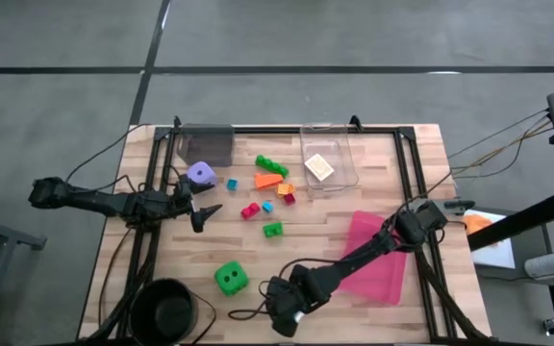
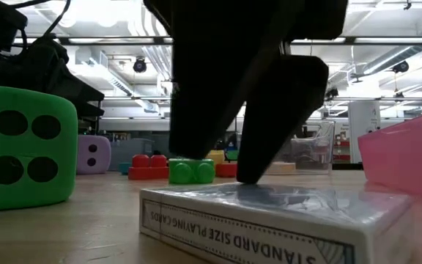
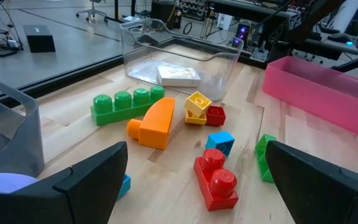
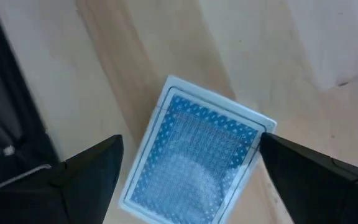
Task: Pick & Place Toys
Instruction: Put the blue deck of cards into the transparent bin
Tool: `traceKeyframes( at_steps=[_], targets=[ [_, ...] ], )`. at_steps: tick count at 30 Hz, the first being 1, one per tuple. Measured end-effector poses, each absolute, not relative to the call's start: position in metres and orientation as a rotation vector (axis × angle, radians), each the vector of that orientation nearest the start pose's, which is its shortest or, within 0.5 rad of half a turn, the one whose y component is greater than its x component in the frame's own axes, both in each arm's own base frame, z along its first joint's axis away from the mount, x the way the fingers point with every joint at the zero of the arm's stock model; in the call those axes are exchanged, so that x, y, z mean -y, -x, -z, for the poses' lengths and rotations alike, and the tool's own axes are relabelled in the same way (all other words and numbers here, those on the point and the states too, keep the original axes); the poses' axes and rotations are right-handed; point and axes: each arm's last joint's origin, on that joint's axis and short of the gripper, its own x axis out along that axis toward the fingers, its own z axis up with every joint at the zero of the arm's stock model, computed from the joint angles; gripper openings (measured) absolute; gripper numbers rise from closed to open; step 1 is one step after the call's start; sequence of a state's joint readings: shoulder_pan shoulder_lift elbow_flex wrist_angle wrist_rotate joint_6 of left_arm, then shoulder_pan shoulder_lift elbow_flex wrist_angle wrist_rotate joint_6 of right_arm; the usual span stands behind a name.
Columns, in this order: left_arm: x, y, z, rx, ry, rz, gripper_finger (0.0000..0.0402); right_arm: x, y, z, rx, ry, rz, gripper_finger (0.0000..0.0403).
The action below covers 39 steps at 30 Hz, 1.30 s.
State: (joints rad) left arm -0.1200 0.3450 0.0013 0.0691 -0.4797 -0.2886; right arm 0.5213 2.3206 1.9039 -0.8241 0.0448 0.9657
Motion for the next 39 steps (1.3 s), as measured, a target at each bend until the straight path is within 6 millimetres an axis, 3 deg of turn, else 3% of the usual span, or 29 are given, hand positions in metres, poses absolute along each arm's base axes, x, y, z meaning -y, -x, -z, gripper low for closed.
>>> traceKeyframes(
  at_steps=[12, 20, 29, 33, 39],
  targets=[
    [0.0, -0.113, -0.141, -0.21, 0.202, -0.392, 0.0382, -0.243, -0.414, -0.153, -1.254, -0.489, 0.254, 0.0376],
    [0.0, -0.113, -0.141, -0.211, 0.202, -0.392, 0.0382, -0.237, -0.403, -0.142, -1.327, -0.411, 0.37, 0.0375],
    [0.0, -0.113, -0.141, -0.21, 0.206, -0.392, 0.0382, -0.233, -0.399, -0.137, -1.341, -0.384, 0.383, 0.0371],
    [0.0, -0.113, -0.141, -0.21, 0.206, -0.392, 0.0382, -0.234, -0.398, -0.137, -1.35, -0.369, 0.378, 0.0328],
    [0.0, -0.113, -0.141, -0.21, 0.205, -0.392, 0.0382, -0.238, -0.396, -0.141, -1.365, -0.327, 0.344, 0.0188]
  ],
)
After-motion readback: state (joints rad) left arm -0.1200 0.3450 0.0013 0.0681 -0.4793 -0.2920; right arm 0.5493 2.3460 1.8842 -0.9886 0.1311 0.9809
